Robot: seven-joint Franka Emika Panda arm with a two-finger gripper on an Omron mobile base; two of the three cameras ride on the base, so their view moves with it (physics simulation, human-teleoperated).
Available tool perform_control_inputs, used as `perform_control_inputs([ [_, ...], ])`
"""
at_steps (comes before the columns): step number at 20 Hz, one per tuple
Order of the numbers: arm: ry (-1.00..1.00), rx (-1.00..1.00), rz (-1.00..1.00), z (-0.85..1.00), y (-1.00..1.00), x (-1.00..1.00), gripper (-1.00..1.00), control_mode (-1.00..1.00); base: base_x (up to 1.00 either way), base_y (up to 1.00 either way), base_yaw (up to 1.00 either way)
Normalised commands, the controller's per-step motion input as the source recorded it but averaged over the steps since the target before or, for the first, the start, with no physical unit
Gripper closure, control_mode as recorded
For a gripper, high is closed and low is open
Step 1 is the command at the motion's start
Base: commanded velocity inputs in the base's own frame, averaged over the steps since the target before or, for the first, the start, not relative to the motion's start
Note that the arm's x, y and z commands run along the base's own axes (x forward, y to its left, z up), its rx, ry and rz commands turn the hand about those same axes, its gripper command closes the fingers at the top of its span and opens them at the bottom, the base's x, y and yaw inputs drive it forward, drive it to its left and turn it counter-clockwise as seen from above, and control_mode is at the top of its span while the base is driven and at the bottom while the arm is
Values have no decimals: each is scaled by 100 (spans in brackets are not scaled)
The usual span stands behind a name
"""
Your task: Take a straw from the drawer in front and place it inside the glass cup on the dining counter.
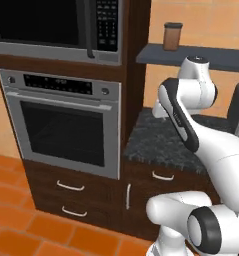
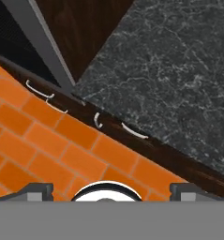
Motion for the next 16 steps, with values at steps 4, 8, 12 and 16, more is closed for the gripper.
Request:
perform_control_inputs([
  [4,0,0,0,0,0,0,-100,100,0,-78,74],
  [8,0,0,0,0,0,0,-100,100,-1,-99,58],
  [12,0,0,0,0,0,0,-100,100,-13,-92,46],
  [16,0,0,0,0,0,0,-100,100,-47,-67,39],
])
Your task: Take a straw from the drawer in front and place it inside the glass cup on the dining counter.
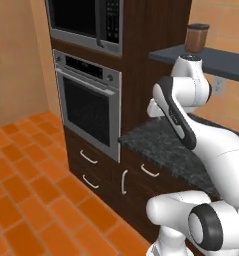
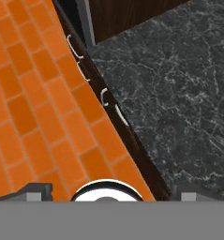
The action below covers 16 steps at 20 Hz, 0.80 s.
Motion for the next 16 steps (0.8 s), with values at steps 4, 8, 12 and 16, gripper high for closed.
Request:
perform_control_inputs([
  [4,0,0,0,0,0,0,-100,100,-27,-67,32],
  [8,0,0,13,-9,-23,0,-100,-100,0,-35,15],
  [12,-15,-21,14,-32,20,0,-100,-100,0,0,0],
  [16,-22,-39,3,-61,51,0,-100,-100,0,0,0],
])
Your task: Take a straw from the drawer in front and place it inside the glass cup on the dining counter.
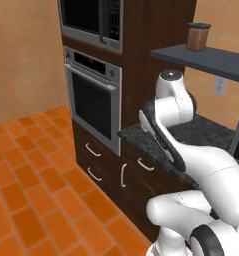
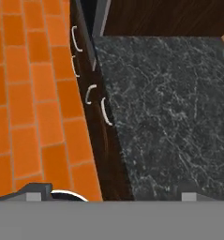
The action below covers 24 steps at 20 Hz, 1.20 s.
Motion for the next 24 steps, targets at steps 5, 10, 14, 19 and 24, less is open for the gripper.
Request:
perform_control_inputs([
  [5,-14,-41,0,-77,61,16,-100,-100,0,0,0],
  [10,-3,-39,0,-79,45,18,-100,-100,0,0,0],
  [14,0,-32,0,-75,23,27,-100,-100,0,0,0],
  [19,0,-34,-6,-75,3,41,-100,-100,0,0,0],
  [24,4,-28,-8,-70,0,60,-100,-100,0,0,0],
])
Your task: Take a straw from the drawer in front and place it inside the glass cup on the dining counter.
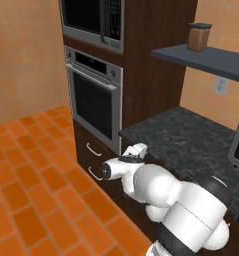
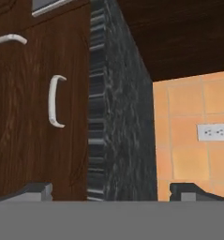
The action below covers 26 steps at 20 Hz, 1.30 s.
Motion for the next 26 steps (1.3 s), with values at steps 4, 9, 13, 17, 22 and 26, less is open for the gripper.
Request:
perform_control_inputs([
  [4,4,-21,-12,-58,0,67,-100,-100,0,0,0],
  [9,12,-10,-18,-57,0,65,-100,-100,0,0,0],
  [13,5,-6,-26,-44,0,38,-100,-100,0,0,0],
  [17,0,-8,-28,-38,0,32,-100,-100,0,0,0],
  [22,0,-1,-28,-18,-18,25,-100,-100,0,0,0],
  [26,-3,0,-30,-3,-37,37,-100,-100,0,0,0],
])
